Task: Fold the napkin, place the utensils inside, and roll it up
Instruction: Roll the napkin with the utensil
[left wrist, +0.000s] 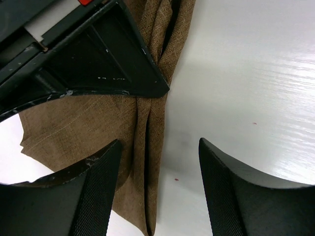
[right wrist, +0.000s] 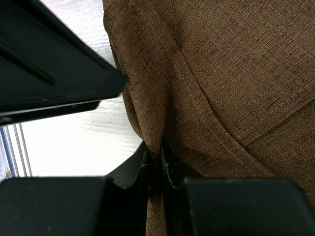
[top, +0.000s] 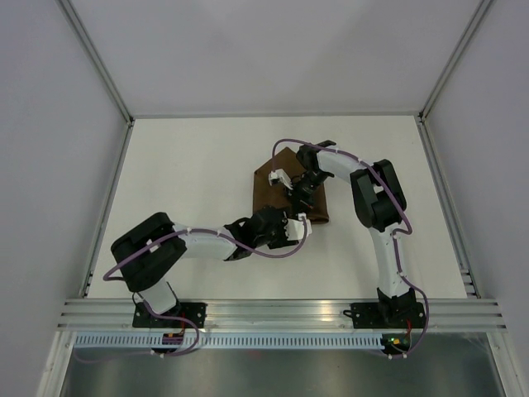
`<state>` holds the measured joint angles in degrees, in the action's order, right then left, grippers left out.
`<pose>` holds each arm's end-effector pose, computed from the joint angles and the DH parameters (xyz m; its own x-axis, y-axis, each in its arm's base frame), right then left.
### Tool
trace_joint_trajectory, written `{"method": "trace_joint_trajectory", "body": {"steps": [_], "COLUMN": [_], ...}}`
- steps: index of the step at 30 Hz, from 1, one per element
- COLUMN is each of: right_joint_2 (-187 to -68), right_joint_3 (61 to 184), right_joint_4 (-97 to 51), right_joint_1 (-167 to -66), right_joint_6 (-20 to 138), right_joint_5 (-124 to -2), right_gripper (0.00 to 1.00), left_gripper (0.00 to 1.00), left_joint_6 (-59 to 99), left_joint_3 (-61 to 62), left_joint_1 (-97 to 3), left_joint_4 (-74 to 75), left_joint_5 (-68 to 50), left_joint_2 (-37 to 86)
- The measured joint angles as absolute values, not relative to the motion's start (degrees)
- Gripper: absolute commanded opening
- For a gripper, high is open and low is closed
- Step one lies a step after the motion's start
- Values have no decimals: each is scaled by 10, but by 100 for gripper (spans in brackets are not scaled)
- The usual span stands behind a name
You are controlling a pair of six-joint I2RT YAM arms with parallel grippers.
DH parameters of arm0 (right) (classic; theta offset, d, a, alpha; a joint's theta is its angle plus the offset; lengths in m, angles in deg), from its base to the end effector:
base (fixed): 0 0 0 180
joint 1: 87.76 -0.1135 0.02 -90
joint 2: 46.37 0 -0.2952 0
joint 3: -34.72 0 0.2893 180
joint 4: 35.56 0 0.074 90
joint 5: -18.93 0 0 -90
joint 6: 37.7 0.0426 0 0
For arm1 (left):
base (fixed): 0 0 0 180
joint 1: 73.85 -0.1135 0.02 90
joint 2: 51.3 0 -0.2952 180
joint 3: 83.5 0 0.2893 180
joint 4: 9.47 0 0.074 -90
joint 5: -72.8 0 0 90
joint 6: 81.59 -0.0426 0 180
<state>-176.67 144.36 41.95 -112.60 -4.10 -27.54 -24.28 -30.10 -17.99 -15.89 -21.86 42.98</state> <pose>0.4112 0.2227 0.1327 -0.3174 -0.8124 -0.4892 -0.8676 0.0405 0.4956 0.2031 -0.2934 0.1526 0.1580 0.7262 -0.6691 0.8341 0.2645 0.4840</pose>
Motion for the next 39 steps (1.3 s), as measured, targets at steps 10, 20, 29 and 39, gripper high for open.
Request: {"method": "trace_joint_trajectory", "body": {"steps": [10, 20, 29, 39], "right_joint_2": [-1777, -1784, -1785, -1785], "right_joint_3": [1456, 1462, 1463, 1463], "right_joint_4": [438, 452, 456, 458], "right_joint_1": [-1124, -1123, -1123, -1119], "right_joint_6": [-41, -41, -41, -40], "right_joint_5": [-272, -270, -269, -267], "right_gripper": [17, 16, 16, 21], "left_gripper": [70, 57, 27, 2], "left_joint_6": [-284, -309, -313, -303], "left_joint_3": [-284, -256, -214, -162], "left_joint_1": [-177, -172, -172, -186], "left_joint_4": [-205, -203, -145, -52], "left_joint_5": [-254, -260, -252, -211], "left_joint_2": [488, 517, 541, 548]}}
